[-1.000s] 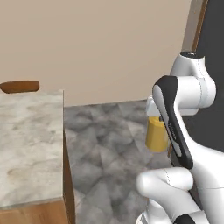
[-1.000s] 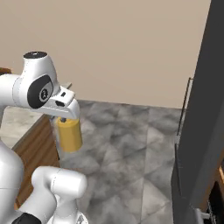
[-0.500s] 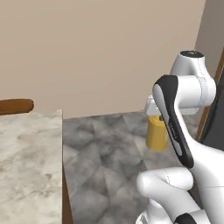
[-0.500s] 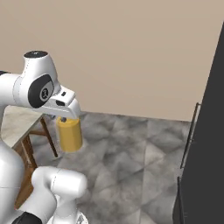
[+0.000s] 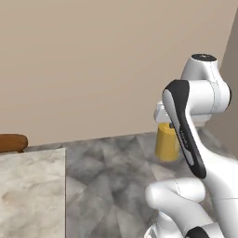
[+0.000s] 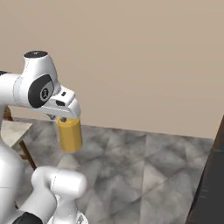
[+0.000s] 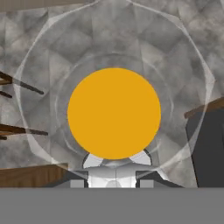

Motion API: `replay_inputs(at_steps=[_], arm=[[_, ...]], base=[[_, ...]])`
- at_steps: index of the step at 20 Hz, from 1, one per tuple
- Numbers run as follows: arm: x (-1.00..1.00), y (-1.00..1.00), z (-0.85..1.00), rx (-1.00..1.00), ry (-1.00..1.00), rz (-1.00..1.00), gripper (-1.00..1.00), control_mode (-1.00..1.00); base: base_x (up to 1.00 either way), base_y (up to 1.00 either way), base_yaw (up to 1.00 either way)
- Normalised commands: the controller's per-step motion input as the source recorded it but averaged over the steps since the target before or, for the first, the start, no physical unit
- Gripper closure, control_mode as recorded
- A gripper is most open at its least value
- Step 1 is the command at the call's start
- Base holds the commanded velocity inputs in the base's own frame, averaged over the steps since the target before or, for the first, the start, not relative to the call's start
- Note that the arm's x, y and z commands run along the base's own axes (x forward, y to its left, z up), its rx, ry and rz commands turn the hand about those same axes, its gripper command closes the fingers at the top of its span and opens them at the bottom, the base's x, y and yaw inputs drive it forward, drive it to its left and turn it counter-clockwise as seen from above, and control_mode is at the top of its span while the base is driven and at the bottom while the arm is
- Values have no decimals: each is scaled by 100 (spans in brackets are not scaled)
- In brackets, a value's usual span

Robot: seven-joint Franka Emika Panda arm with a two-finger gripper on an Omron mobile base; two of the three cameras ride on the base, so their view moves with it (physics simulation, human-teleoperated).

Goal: There is a tray on the dining counter. Grab the cup, mug, and pitcher and place them on the tray. The pitcher may be placed next to the tray if it cannot fit the tray.

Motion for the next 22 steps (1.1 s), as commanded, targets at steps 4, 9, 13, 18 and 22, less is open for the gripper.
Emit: replay_inputs(at_steps=[4,9,13,18,22], arm=[[0,0,0,0,0,0,100,100],[0,0,0,0,0,0,100,100],[0,0,0,0,0,0,100,100],[0,0,0,0,0,0,100,100],[0,0,0,0,0,0,100,100]], base=[[100,-15,0],[100,-12,0],[100,-3,0],[100,-23,2],[100,-43,44]])
